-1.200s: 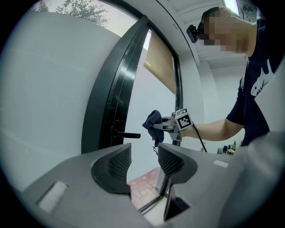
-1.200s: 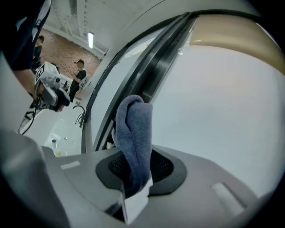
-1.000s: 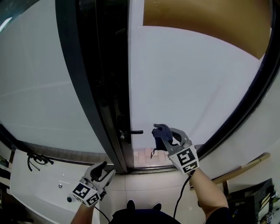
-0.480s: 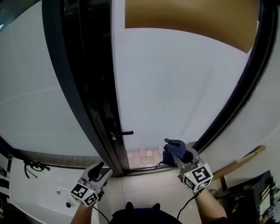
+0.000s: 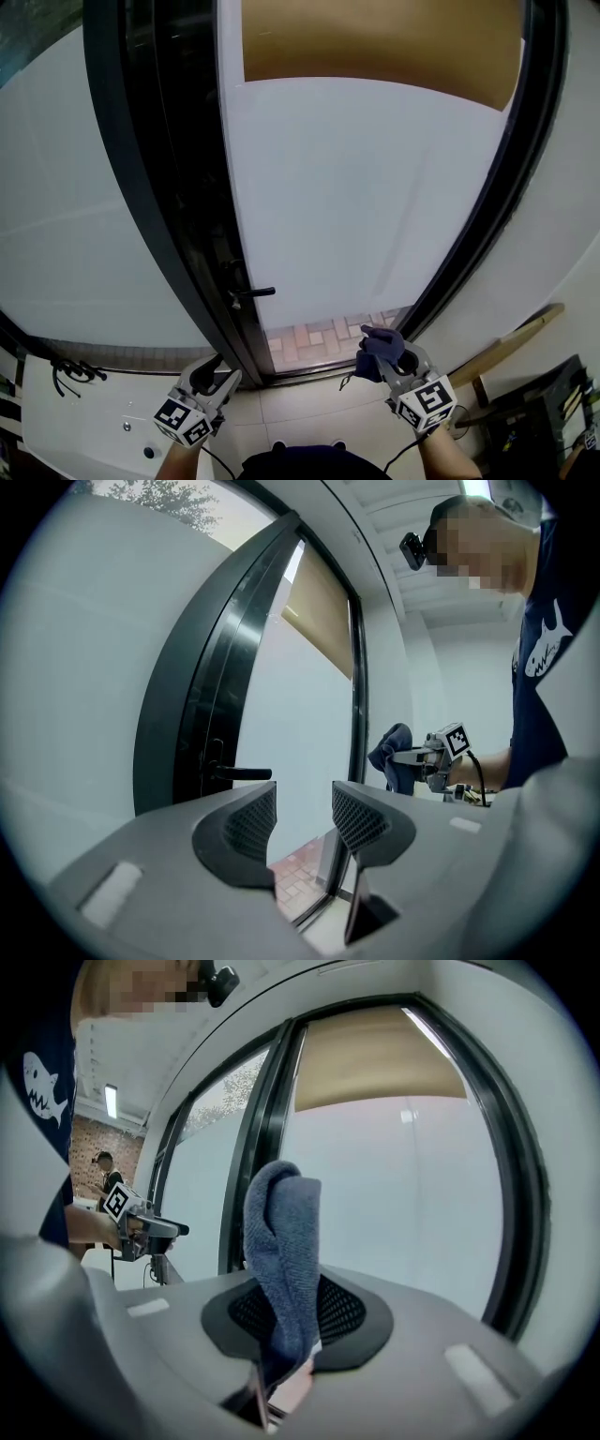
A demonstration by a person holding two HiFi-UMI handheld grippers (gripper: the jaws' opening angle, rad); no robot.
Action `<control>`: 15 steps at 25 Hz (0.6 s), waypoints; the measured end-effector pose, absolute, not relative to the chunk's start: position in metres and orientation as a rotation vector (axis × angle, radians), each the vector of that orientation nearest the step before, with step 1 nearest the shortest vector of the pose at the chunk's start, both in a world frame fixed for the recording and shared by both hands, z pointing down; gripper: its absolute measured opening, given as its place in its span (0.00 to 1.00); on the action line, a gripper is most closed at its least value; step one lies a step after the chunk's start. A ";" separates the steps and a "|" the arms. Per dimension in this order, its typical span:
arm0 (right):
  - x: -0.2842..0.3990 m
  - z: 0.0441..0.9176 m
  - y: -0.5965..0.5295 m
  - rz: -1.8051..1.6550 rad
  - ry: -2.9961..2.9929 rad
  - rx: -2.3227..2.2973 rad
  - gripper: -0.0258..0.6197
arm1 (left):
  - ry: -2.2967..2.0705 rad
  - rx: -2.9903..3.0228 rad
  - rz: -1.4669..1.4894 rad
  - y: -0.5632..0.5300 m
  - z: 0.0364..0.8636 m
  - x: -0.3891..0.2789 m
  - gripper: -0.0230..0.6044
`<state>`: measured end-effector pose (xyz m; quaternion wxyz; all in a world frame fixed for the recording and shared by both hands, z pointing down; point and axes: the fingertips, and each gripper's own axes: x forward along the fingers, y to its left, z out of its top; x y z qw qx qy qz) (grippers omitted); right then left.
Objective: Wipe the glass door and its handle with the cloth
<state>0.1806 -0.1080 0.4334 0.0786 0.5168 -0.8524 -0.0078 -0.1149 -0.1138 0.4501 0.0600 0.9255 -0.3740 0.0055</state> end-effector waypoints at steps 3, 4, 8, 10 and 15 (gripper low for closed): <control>0.185 0.443 -0.100 0.054 -2.564 1.558 0.16 | -1.114 2.801 0.026 -0.107 0.454 -0.111 0.33; 0.186 0.445 -0.097 0.053 -2.557 1.560 0.16 | -1.109 2.800 0.028 -0.105 0.456 -0.110 0.33; 0.191 0.453 -0.088 0.062 -2.537 1.576 0.16 | -1.086 2.802 0.032 -0.100 0.460 -0.104 0.33; 0.194 0.456 -0.086 0.073 -2.533 1.582 0.16 | -1.082 2.806 0.033 -0.098 0.460 -0.102 0.33; 0.198 0.454 -0.083 0.079 -2.535 1.597 0.16 | -1.075 2.815 0.023 -0.098 0.463 -0.101 0.33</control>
